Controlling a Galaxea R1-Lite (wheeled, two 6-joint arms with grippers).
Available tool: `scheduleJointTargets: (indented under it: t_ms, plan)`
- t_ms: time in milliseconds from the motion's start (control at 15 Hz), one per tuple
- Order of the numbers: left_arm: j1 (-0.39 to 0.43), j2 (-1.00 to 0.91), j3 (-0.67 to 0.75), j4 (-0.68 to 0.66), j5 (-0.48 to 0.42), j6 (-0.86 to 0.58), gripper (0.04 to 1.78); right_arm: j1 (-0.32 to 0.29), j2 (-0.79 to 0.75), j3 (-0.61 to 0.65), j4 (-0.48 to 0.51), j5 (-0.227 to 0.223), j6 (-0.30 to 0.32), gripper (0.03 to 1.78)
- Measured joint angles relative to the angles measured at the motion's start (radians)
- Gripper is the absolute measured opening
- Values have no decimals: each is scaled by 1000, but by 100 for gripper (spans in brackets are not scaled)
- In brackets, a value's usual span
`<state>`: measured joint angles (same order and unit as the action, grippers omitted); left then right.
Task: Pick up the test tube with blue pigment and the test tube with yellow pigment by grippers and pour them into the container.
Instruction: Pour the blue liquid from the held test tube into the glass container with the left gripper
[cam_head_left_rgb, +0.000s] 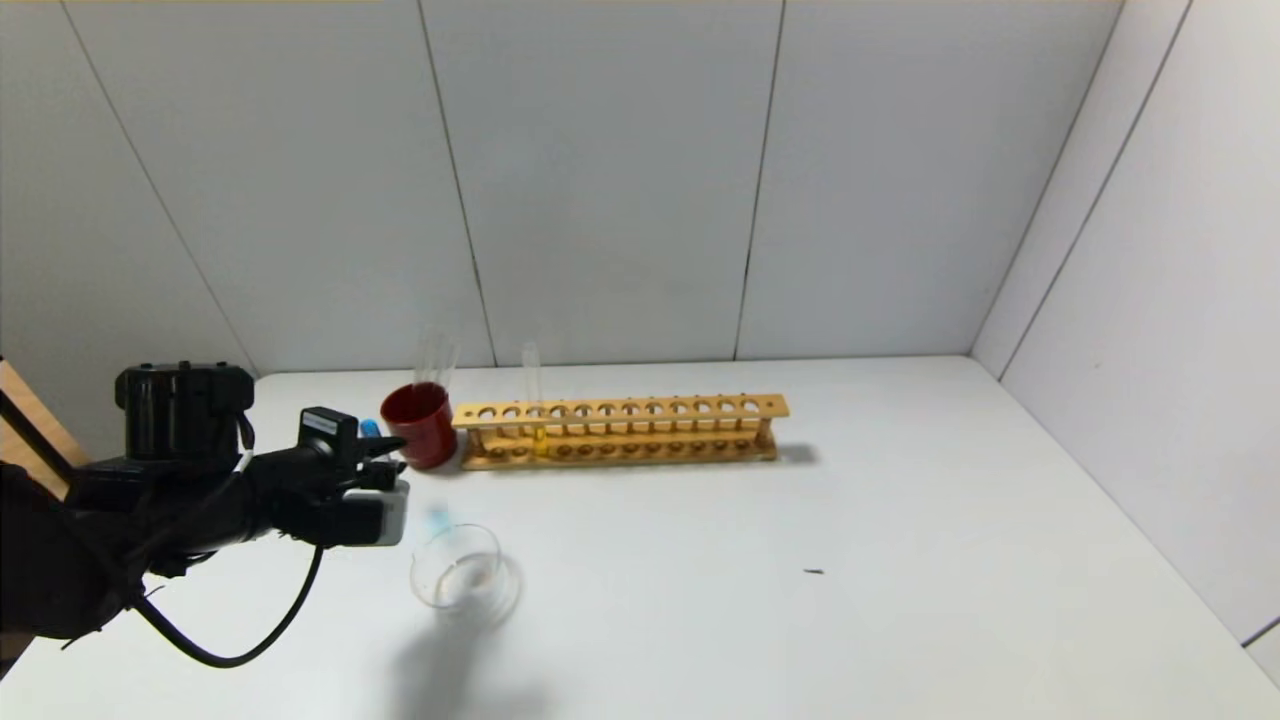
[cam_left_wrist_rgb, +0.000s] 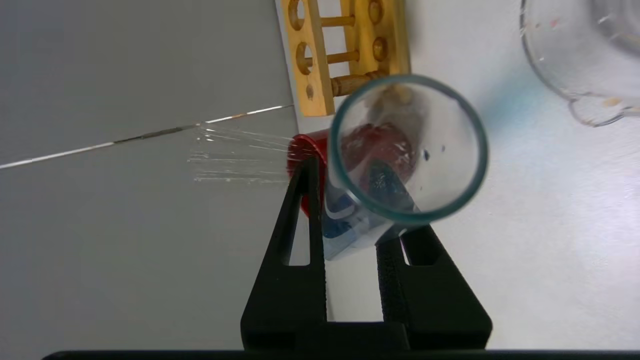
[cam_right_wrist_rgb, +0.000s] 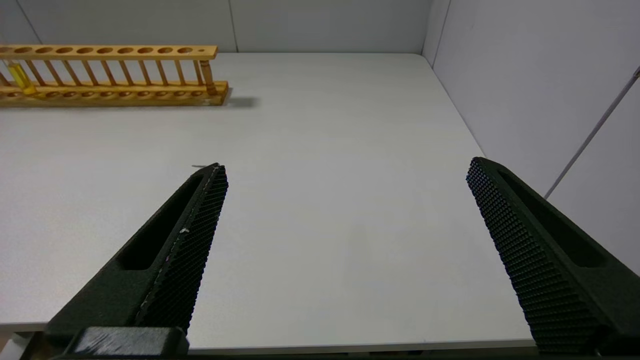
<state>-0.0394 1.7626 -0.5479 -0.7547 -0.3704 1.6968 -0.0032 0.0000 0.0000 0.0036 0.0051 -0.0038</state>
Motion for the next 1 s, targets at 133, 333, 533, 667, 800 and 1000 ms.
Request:
scheduleJointTargets:
  t_ms: [133,333,533,667,800,1000]
  plan:
    - [14,30,3,-21,-4,68,33,0,0,0,0,0,0,175]
    - [29,57,6,-21,-10,129,33,0,0,0,0,0,0,175]
    - [21,80,6,-23,-10,141,33,0,0,0,0,0,0,175]
    - [12,94,2,-27,-8,147,33,0,0,0,0,0,0,175]
    - [9,98,1,-32,-8,184,33,0,0,0,0,0,0,175]
    - [8,100,3,-60,-5,230,33,0,0,0,0,0,0,175]
